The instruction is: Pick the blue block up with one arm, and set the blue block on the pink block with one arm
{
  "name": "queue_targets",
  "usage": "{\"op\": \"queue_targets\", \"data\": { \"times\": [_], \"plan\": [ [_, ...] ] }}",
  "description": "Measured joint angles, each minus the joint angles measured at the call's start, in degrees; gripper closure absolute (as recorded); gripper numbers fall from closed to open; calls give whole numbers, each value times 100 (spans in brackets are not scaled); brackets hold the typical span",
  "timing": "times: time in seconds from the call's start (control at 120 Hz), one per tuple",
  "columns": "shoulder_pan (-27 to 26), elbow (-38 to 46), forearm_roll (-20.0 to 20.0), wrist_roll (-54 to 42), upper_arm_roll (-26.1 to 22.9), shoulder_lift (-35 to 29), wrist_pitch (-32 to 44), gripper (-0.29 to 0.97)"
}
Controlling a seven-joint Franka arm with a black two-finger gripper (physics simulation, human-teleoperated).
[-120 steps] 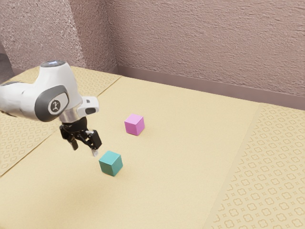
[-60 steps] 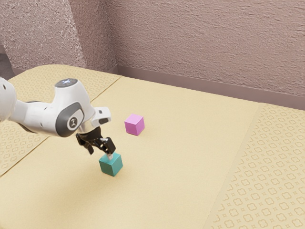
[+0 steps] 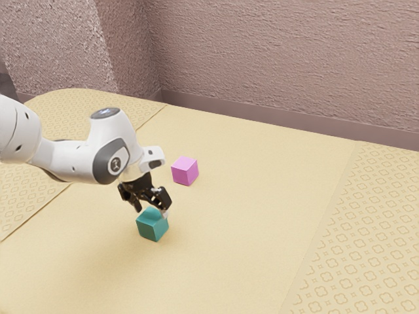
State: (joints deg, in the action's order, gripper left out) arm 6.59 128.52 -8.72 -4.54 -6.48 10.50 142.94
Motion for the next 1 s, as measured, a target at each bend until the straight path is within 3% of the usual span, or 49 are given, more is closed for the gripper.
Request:
{"op": "queue_targets", "data": {
  "times": [0.85,1.0],
  "plan": [
    [1,-336,181,29,59,638,-185,0],
    [0,-382,212,36,59,662,-231,10]
  ]
}}
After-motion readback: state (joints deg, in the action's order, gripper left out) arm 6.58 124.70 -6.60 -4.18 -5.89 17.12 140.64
